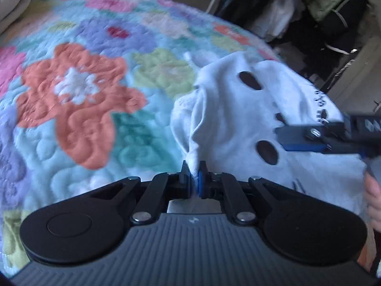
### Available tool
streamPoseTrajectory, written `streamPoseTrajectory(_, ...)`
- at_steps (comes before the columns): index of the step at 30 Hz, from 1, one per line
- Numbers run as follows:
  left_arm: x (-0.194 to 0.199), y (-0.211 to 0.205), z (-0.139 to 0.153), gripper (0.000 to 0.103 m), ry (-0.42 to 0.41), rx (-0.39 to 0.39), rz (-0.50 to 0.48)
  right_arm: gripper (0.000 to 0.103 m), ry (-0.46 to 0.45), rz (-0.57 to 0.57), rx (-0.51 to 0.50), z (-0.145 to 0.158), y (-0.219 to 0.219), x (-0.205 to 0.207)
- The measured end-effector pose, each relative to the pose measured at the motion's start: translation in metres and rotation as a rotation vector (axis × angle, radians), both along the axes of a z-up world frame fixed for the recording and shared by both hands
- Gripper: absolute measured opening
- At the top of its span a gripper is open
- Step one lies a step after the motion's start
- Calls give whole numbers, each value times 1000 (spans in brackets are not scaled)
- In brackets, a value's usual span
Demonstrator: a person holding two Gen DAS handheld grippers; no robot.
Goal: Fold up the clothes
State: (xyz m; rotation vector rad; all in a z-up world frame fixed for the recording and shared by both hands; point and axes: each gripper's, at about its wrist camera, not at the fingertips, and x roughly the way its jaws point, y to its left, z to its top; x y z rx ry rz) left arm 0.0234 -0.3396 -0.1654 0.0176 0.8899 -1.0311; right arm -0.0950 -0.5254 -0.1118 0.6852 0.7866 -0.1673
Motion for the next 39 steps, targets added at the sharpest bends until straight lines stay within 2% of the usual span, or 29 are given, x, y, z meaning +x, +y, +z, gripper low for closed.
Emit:
streamPoseTrajectory(2, -23, -3, 10, 5, -90, -63, -66, 59, -22, 2, -16, 5, -4, 2)
streamPoseTrajectory(4, -45, -9, 20, 5, -128, -82, -145, 62, -45, 14, -36, 11, -5, 1)
streamPoseTrajectory(9, -79, -24, 24, 5, -109, -73, -302, 65, -54, 65, -43, 10, -3, 4)
streamPoseTrajectory(12, -94, -26, 23, 5, -107, -69, -378, 65, -3, 55, -131, 5, -2, 8)
streamPoseTrajectory(13, -97, -25, 22, 5, -105, -68, -394, 61, 4, 52, -178, 3, -1, 9)
streamPoseTrajectory(14, -98, -25, 21, 5, -96, -68, -402, 36, 8, 45, -216, 2, -1, 9)
streamPoseTrajectory(15, -96, -25, 21, 5, -91, -69, -401, 16, 14, 35, -246, 0, -2, 9)
streamPoseTrajectory(16, -95, -24, 21, 5, -86, -71, -400, 9, 18, 21, -268, -1, -4, 7)
streamPoseTrajectory(19, -82, -20, 28, 6, -40, -104, -357, 8, 26, -35, -339, 3, -13, -6)
streamPoseTrajectory(22, -65, -16, 35, 8, 10, -148, -301, 8, 70, -56, -471, 10, -12, -13)
streamPoseTrajectory(23, -59, -16, 38, 13, 29, -159, -276, 8, 91, -66, -496, 11, -13, -14)
streamPoseTrajectory(27, -30, -26, 36, 36, 113, -190, -194, 8, 155, -133, -409, -1, -34, -26)
streamPoseTrajectory(29, -18, -36, 31, 43, 169, -199, -156, 8, 195, -159, -360, -10, -44, -31)
streamPoseTrajectory(31, -6, -49, 23, 45, 241, -212, -132, 8, 245, -163, -353, -22, -46, -33)
streamPoseTrajectory(32, 0, -56, 18, 49, 282, -211, -112, 8, 254, -156, -350, -28, -45, -33)
streamPoseTrajectory(37, 23, -89, -17, 58, 535, -221, -18, 9, 213, -180, -293, -33, -50, -38)
streamPoseTrajectory(39, 23, -102, -27, 60, 569, -192, -8, 9, 193, -185, -277, -35, -51, -39)
